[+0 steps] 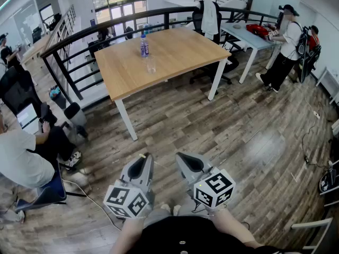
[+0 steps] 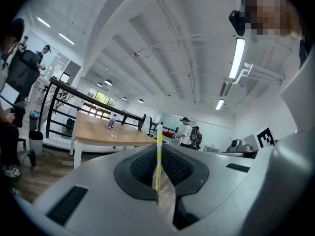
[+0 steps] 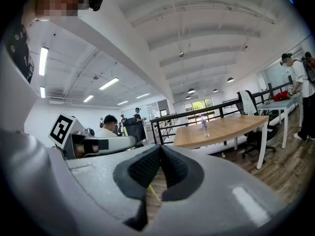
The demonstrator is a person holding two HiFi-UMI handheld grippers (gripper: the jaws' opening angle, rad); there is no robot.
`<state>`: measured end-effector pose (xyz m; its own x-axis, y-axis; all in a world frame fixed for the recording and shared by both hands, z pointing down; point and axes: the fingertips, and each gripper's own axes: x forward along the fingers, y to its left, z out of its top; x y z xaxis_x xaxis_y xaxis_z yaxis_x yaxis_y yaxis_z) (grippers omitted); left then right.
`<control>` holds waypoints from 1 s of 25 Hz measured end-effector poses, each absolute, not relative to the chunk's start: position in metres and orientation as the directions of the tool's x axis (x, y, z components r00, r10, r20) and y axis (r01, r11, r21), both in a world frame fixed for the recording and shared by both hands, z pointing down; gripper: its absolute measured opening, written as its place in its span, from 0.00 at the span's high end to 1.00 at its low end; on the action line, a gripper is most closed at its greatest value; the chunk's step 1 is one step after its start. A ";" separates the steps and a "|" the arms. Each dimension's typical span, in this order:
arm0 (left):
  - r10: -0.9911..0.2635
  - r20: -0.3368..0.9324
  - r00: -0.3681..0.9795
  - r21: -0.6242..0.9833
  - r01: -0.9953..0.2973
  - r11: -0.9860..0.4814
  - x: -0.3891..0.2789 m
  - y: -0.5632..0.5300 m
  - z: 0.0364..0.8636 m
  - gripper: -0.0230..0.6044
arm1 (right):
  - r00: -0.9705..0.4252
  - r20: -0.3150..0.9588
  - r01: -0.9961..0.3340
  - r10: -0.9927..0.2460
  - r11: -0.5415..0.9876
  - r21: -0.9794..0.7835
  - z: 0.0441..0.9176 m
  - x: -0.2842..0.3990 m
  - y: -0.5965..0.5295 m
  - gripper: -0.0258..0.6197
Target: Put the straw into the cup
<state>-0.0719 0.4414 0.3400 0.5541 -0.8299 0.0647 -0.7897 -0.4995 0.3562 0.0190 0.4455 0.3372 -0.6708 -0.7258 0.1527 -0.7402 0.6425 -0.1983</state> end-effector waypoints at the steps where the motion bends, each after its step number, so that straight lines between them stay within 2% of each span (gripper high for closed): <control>1: -0.827 0.064 0.558 0.364 -0.785 -0.501 -0.070 0.443 0.341 0.90 | -0.671 0.156 -0.740 -0.725 0.643 -0.197 0.338 0.020 0.446 0.96; 11: -0.811 0.063 0.582 0.315 -0.782 -0.537 -0.051 0.449 0.335 0.90 | -0.674 0.170 -0.737 -0.719 0.641 -0.215 0.341 0.029 0.451 0.96; 17: -0.822 0.024 0.569 0.364 -0.771 -0.523 -0.043 0.452 0.331 0.90 | -0.683 0.103 -0.719 -0.723 0.641 -0.268 0.337 0.038 0.456 0.96; 25: -0.832 0.008 0.555 0.371 -0.774 -0.513 -0.025 0.464 0.339 0.90 | -0.707 0.112 -0.696 -0.699 0.658 -0.287 0.353 0.054 0.464 0.96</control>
